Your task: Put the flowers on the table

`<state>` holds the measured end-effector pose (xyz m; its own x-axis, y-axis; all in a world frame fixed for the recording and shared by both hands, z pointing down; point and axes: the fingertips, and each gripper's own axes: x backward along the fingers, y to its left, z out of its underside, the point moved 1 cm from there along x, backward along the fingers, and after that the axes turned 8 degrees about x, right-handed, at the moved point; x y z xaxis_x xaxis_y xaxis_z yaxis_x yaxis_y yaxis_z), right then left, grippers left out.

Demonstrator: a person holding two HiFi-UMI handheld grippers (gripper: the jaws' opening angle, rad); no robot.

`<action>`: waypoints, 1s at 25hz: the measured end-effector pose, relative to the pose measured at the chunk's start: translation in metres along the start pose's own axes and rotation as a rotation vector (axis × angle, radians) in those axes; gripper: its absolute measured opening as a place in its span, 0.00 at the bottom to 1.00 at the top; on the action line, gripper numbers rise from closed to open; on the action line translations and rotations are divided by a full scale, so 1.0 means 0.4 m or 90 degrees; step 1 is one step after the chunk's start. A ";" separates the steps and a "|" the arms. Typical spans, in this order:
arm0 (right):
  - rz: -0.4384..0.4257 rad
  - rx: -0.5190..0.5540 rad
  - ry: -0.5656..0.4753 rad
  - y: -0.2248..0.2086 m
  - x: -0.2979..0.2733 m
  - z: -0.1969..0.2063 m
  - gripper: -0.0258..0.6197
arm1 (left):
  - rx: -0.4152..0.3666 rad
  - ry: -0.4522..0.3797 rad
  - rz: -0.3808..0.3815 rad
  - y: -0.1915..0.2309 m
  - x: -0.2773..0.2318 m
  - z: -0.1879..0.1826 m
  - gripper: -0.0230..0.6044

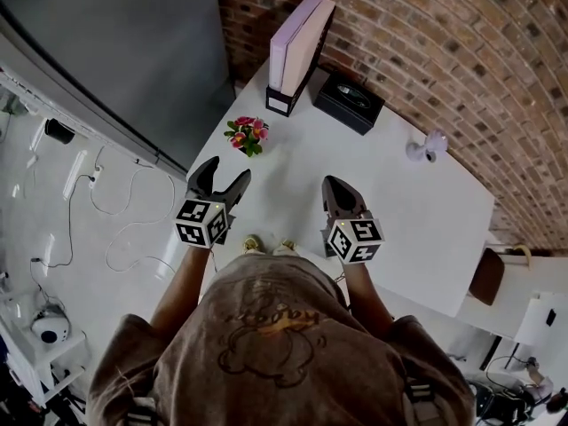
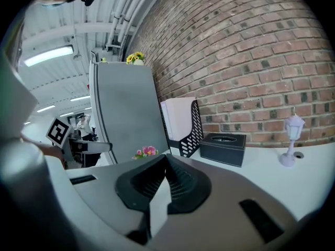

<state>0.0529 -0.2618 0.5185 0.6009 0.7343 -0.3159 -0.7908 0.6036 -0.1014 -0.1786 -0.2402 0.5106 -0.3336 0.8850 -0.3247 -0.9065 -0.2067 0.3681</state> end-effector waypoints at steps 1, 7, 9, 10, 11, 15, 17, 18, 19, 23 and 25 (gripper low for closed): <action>-0.003 0.005 0.001 -0.001 -0.004 -0.001 0.05 | 0.002 -0.005 -0.001 -0.002 0.014 -0.006 0.59; -0.021 0.033 0.006 0.011 -0.025 -0.007 0.05 | 0.014 -0.035 -0.021 0.012 0.083 -0.040 0.59; -0.022 0.039 0.005 0.011 -0.028 -0.011 0.05 | 0.019 -0.047 -0.036 0.022 0.101 -0.051 0.59; -0.022 0.039 0.003 0.010 -0.030 -0.013 0.05 | 0.022 -0.052 -0.041 0.026 0.107 -0.054 0.59; -0.022 0.040 0.002 0.010 -0.031 -0.013 0.05 | 0.024 -0.057 -0.044 0.030 0.111 -0.055 0.59; -0.022 0.040 -0.005 0.016 -0.034 -0.021 0.05 | 0.019 -0.065 -0.044 0.036 0.118 -0.055 0.59; -0.021 0.038 -0.008 0.022 -0.032 -0.025 0.05 | 0.015 -0.073 -0.038 0.035 0.122 -0.063 0.57; -0.021 0.037 -0.009 0.027 -0.032 -0.026 0.05 | 0.011 -0.078 -0.036 0.034 0.125 -0.068 0.51; -0.021 0.036 -0.009 0.030 -0.031 -0.026 0.05 | 0.006 -0.082 -0.036 0.033 0.129 -0.073 0.44; -0.024 0.050 -0.007 0.034 -0.026 -0.022 0.05 | -0.014 -0.083 -0.046 0.028 0.121 -0.068 0.27; -0.024 0.059 -0.008 0.036 -0.029 -0.021 0.05 | -0.019 -0.083 -0.057 0.038 0.113 -0.059 0.19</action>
<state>0.0338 -0.2643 0.5126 0.6322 0.7137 -0.3015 -0.7536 0.6569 -0.0253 -0.2136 -0.2131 0.4808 -0.2161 0.9467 -0.2390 -0.9393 -0.1347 0.3156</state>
